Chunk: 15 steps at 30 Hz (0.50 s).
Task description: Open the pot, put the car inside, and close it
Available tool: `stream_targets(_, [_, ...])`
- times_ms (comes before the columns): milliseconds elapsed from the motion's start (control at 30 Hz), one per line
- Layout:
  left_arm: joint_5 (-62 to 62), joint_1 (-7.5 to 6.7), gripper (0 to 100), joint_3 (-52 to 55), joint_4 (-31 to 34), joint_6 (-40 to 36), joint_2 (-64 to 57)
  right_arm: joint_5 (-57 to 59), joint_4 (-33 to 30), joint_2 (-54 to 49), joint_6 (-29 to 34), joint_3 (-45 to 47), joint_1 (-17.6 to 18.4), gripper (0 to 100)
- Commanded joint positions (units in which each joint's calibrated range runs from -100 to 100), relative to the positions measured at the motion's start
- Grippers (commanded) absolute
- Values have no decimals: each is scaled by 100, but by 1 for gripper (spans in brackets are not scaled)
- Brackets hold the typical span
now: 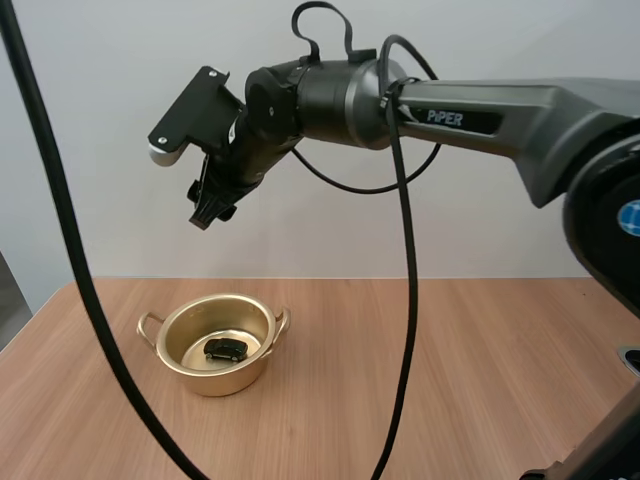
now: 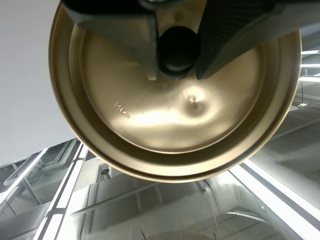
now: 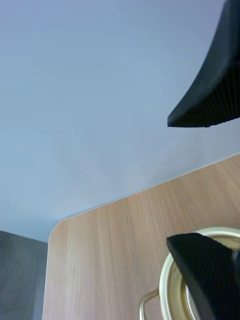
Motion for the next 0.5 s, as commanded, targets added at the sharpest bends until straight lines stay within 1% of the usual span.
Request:
stream_targets(0, [-4, 0, 0, 3, -3, 5, 4, -154, -1033, -186, 873, -1, -88, 100])
stream_targets(100, [-4, 0, 0, 3, -3, 5, 4, -307, -1723, -383, 1530, -1, -340, 100])
stream_targets(200, [-4, 0, 0, 3, -3, 5, 4, -585, -2088, -643, 2123, -1, -718, 100])
stream_targets(233, [-4, 0, 0, 3, -3, 5, 4, -728, -2098, -753, 2356, -1, -834, 100])
stream_targets(333, [-4, 0, 0, 3, -3, 5, 4, -1219, -2076, -1116, 2726, -1, -1275, 100])
stream_targets(467, [-4, 0, 0, 3, -3, 5, 4, -1709, -2016, -1613, 2904, -1, -1741, 100])
